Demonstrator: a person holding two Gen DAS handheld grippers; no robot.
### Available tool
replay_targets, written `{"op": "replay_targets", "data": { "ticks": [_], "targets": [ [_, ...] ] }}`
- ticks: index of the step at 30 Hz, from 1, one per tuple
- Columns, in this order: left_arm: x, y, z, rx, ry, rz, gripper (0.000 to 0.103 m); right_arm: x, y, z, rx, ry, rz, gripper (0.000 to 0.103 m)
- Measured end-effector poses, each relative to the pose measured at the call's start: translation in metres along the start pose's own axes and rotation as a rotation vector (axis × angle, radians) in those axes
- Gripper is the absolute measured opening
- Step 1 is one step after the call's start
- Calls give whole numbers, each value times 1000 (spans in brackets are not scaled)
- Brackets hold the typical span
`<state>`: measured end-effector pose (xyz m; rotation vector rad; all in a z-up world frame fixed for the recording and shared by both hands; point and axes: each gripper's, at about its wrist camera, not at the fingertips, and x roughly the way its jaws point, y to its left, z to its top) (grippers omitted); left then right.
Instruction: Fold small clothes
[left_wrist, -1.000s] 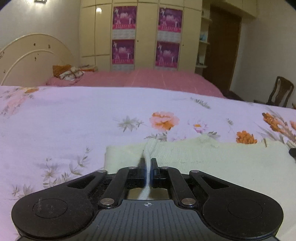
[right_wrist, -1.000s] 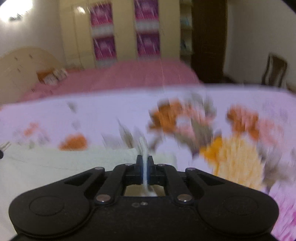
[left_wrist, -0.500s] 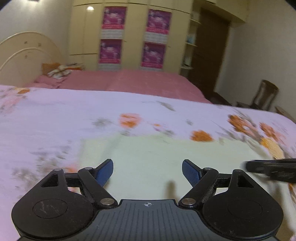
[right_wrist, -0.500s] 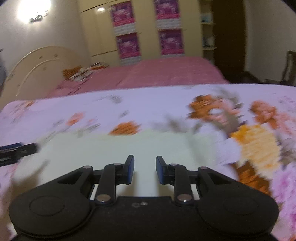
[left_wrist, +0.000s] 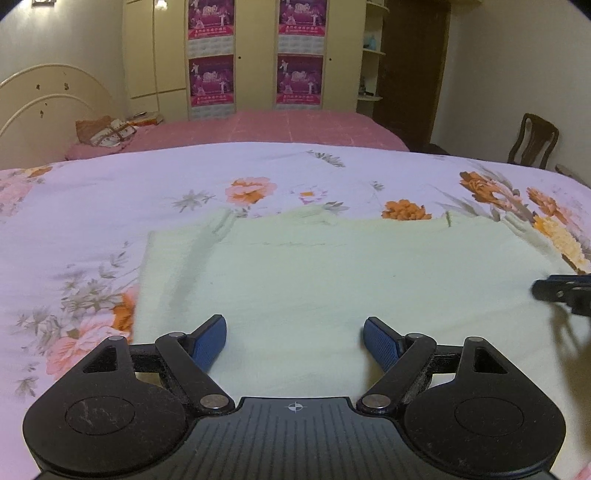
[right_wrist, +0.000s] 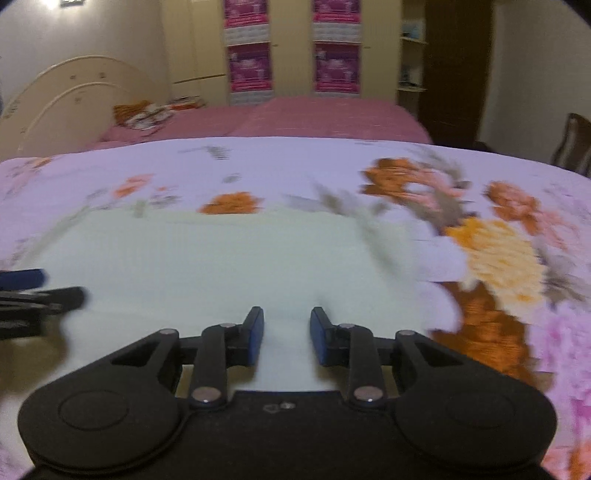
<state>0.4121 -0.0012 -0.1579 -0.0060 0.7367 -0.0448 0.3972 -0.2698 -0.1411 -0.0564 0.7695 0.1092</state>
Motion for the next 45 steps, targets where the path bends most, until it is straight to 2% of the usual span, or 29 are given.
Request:
{"op": "replay_targets", "data": {
  "ticks": [3,11,14,17,22,26,35,41,45],
  "targets": [
    [-3,5,-1,-10,1,16,81,-2,-11,-4,10,-3,-16,25],
    [-26,18,-5,-59,2,58,81,-13,-9,-6,38,9,-44,29],
    [-45,6,-9,-20,-31,15,81,-32,-3,-6,65,-22,-2,31],
    [-52,-14,-14,19,-32,-41,81,-45,19,-11,37,-34,60,33],
    [-44,-27,-23,40,7,-37,81,-44,61,-19,-26,-13,126,32],
    [-38,-13,-38,26,29,-29,81,-36,64,-31,-72,23,82,32],
    [-54,5,-53,6,36,-15,81,-49,9,-55,5,32,-14,31],
    [-64,7,-54,-6,53,1,81,-55,13,-59,-1,43,-44,33],
    [-77,5,-54,-41,70,-30,81,-68,23,-56,20,27,8,35]
  ]
}}
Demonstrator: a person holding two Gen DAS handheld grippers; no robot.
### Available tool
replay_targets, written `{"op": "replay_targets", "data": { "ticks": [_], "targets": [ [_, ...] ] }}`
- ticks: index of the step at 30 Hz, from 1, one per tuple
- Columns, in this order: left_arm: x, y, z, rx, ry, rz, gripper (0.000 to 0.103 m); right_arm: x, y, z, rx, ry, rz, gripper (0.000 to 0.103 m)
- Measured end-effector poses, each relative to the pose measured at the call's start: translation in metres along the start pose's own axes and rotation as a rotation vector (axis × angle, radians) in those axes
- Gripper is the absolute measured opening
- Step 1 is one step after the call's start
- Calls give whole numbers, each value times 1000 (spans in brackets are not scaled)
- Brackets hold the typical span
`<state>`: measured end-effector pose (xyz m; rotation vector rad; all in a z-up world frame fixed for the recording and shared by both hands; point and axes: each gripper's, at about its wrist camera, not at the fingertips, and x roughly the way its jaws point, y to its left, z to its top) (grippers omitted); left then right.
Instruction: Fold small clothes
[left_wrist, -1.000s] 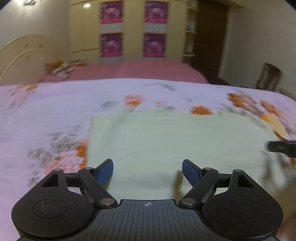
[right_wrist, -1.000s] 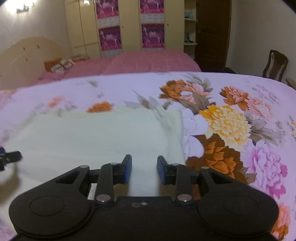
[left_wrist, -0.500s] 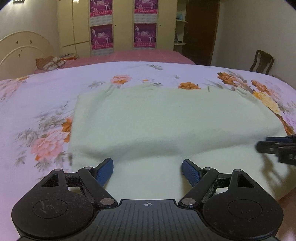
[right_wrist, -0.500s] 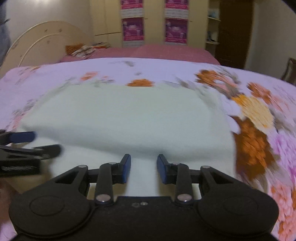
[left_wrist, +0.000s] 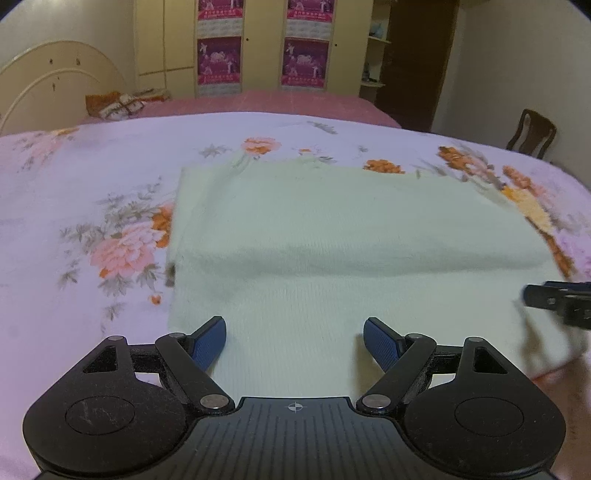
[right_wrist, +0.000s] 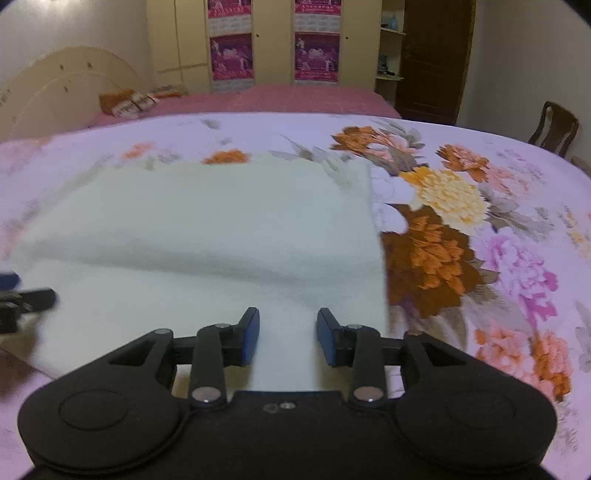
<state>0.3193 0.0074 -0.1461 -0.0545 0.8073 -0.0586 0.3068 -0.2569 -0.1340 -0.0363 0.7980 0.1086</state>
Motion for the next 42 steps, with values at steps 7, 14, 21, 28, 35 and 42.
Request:
{"op": "replay_targets", "data": {
  "ticks": [7,14,21,28,35,42],
  "targets": [
    [-7,-9,-15,26,14,11,81,-13,32,-6,-41,-11,65,39],
    [-7,-8,-21,36,9,21,81,-4,38,-24,-69,25,27,41],
    [-5,-9,-22,21,38,21,103,-5,40,-28,-56,25,9,51],
    [-4,-7,-20,-21,45,22,103,-2,44,-29,-56,26,-17,67],
    [-6,-7,-21,-109,54,18,103,6,43,-27,-36,76,-10,102],
    [-2,-18,-21,-38,82,52,103,6,39,-27,3,83,15,102]
  ]
}}
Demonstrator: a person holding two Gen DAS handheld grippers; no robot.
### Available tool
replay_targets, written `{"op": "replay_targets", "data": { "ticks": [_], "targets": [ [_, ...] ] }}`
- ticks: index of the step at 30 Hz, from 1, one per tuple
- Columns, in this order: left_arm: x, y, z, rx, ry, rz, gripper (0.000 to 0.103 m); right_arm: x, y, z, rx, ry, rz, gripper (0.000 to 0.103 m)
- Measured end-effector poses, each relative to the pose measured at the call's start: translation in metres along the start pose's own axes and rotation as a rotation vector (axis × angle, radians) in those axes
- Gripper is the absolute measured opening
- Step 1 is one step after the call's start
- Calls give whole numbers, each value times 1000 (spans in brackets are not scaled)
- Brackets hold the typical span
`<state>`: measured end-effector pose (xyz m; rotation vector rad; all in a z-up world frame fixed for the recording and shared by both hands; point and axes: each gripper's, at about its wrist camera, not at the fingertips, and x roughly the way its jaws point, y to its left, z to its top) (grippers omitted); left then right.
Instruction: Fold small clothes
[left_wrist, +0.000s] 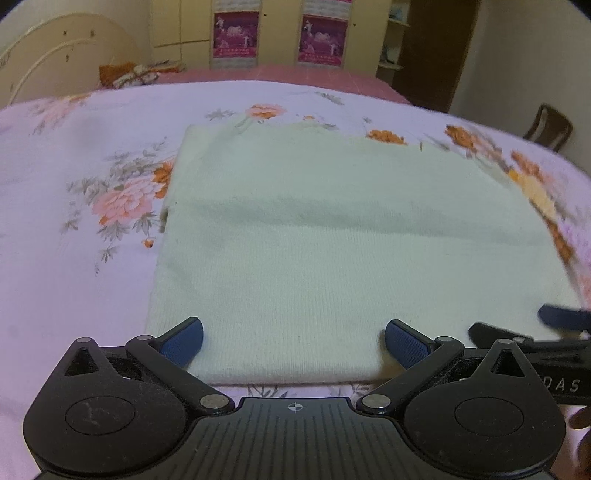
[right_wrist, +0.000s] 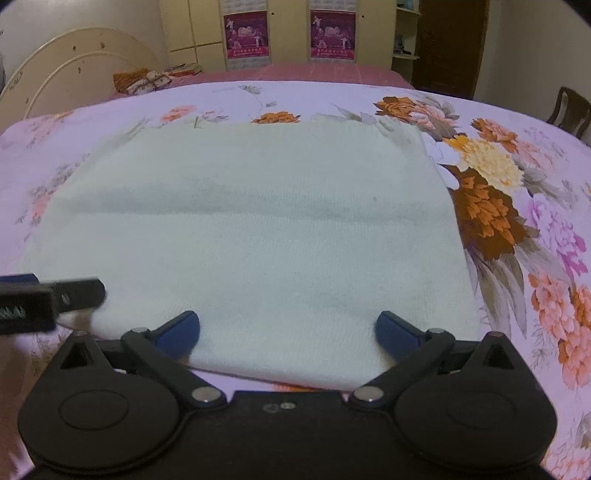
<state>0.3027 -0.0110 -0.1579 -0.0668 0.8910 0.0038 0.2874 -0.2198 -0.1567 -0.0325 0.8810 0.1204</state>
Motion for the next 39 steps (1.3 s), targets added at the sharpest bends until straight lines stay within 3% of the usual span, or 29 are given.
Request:
{"op": "replay_targets", "data": {
  "ticks": [6,14,19,24,28,31,39],
  "targets": [
    [-2,-2,-1,18,-9,9,103,-1,4,0,-20,-2,-13,102],
    [-12,6,-1,-68,0,7,103,-26,-2,-1,31,-101,41,102],
    [-20,14,-1,-132,7,-14,103,-34,1,5,16,-96,41,94],
    [-29,28,-9,-220,14,-70,103,-36,4,4,17,-95,54,90],
    [-29,32,-23,-236,56,-72,102,-37,4,3,33,-96,60,90],
    [-31,35,-32,-252,29,-90,103,-37,5,1,32,-91,64,90],
    [-24,56,-35,-460,-16,-222,102,-37,7,0,33,-89,65,90]
  ]
}}
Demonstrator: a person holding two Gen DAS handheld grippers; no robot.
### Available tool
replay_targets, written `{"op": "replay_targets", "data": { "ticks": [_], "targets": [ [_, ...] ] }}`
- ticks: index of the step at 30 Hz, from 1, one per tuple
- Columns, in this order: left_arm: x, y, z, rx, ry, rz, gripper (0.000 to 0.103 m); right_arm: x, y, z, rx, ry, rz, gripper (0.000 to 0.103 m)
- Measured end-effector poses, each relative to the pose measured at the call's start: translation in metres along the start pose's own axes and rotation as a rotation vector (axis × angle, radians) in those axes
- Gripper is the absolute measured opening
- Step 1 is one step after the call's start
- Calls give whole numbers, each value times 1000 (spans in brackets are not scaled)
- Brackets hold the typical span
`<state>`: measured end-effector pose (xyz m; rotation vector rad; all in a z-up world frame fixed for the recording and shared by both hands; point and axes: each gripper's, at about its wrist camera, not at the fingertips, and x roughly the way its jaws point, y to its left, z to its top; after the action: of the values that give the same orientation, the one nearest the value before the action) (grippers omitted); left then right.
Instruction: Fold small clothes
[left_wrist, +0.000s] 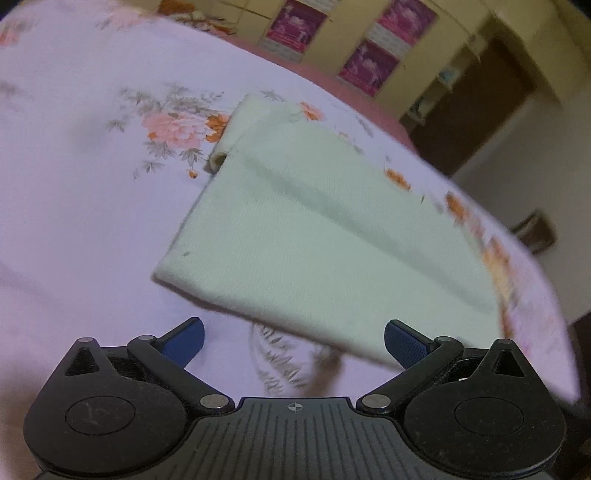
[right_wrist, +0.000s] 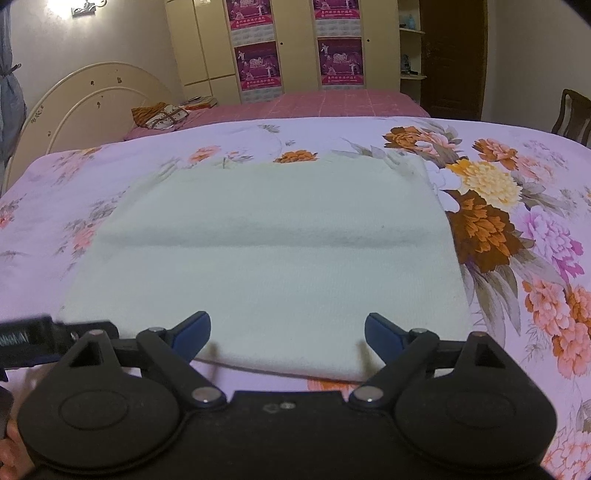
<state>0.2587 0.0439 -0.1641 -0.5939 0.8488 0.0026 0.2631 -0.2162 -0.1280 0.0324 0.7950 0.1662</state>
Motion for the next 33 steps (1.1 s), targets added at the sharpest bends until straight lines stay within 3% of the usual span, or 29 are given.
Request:
{"op": "replay_targets", "data": {
  "ticks": [4,7,9,11,17,24,26,29,33],
  "targets": [
    [8,15,6,-161,-48,-85,101,4,-1,1,-4,-2,-3,90],
    [19,17,10,-207,-91,-114,95,8,-3,4,2,-11,1,90],
    [27,19,12,-249,-116,-139,82,12,-4,7,10,-18,4,90],
    [42,26,15,-322,-100,-189,46,18,-4,11,10,-25,3,90],
    [66,32,22,-415,-193,-236,43,37,1,26,-30,-54,11,89],
    [84,29,33,-407,-251,-250,42,55,9,48,-85,-121,-18,86],
    [87,28,37,-402,-246,-226,11,62,13,52,-103,-131,-39,86],
    [86,32,41,-386,-233,-223,8,88,25,42,-228,-59,-154,85],
    [66,10,50,-241,-281,-242,8,90,30,28,-278,-123,-185,87]
  ]
}}
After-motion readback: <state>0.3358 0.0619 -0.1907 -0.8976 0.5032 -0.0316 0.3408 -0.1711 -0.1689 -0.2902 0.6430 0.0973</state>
